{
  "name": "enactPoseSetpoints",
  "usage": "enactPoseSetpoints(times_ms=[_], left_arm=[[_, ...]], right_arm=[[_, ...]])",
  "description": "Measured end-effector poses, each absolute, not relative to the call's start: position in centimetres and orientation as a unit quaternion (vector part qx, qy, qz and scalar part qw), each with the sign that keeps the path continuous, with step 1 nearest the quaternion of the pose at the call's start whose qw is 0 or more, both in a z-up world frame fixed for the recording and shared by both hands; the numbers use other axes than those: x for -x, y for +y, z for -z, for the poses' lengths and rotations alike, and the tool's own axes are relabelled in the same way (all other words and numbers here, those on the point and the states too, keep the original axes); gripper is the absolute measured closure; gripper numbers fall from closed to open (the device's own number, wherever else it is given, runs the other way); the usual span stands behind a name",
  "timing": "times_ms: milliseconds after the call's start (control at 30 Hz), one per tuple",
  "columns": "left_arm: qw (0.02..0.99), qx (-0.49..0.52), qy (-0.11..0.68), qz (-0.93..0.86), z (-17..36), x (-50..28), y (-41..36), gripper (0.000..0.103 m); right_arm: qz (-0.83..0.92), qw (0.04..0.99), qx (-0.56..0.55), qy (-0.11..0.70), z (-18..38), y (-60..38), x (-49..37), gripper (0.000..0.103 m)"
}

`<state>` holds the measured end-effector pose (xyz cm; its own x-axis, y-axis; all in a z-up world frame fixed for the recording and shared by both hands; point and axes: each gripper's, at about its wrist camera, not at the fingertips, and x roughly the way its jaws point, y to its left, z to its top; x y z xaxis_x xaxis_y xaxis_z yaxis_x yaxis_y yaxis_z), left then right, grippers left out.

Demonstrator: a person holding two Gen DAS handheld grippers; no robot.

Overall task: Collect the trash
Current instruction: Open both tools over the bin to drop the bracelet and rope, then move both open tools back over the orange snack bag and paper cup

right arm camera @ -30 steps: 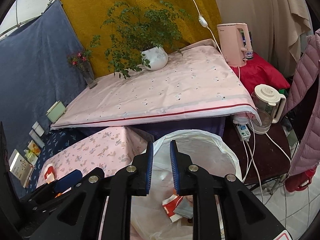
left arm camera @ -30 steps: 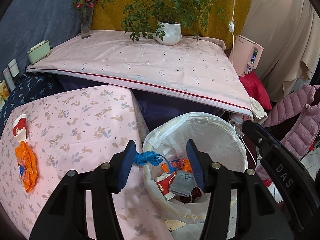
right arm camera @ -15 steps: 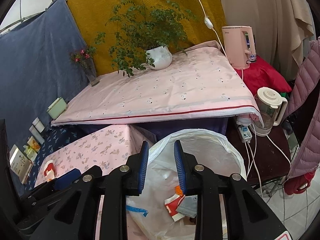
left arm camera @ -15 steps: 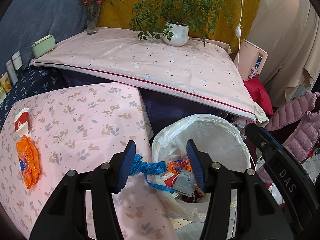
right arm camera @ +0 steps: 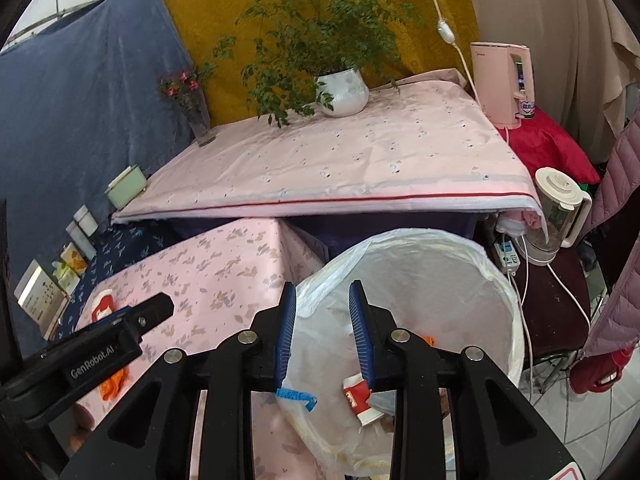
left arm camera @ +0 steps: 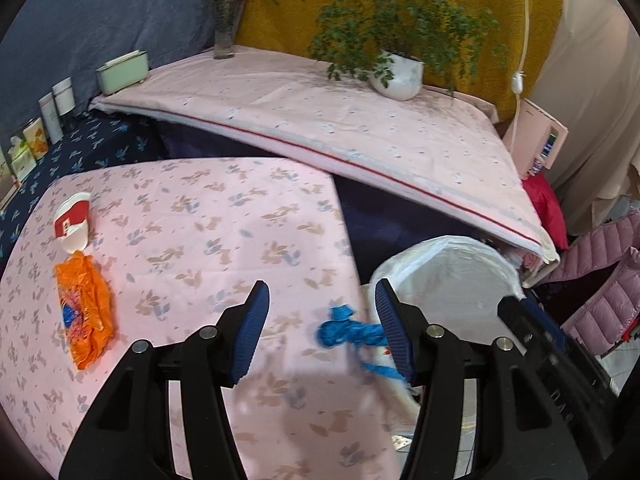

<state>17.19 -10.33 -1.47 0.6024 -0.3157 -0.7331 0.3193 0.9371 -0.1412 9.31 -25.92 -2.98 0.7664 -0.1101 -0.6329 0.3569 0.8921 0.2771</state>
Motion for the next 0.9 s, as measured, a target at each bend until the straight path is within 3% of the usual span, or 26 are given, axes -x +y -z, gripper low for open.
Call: enactPoseSetpoints(times_ms=[267,433,533,900], left_arm=[[0.893,0.007,0.431,0.13,4.2,-18.4,-5.5,0.051],[0.892,0.008,0.436,0.115,5.1,-18.9,-3.9,0.051],[0.891,0.009,0.438,0.114,5.5,-19.1,-3.6,0.051],[0.883,0.007,0.452,0.124,6.8,-18.9,-4.3,0.051]], right_arm=[[0.082,0.908,-0.18,0.368,7.6,-21.6,-12.7,0.075],[0.08,0.897,-0.191,0.391,10.3,-21.7,-14.6,0.069],[0.077,0.894,-0.204,0.393,11.3,-22.2,-14.8,0.081],[0.089,0.896,-0.222,0.374,10.4,-24.6,-12.9,0.088]])
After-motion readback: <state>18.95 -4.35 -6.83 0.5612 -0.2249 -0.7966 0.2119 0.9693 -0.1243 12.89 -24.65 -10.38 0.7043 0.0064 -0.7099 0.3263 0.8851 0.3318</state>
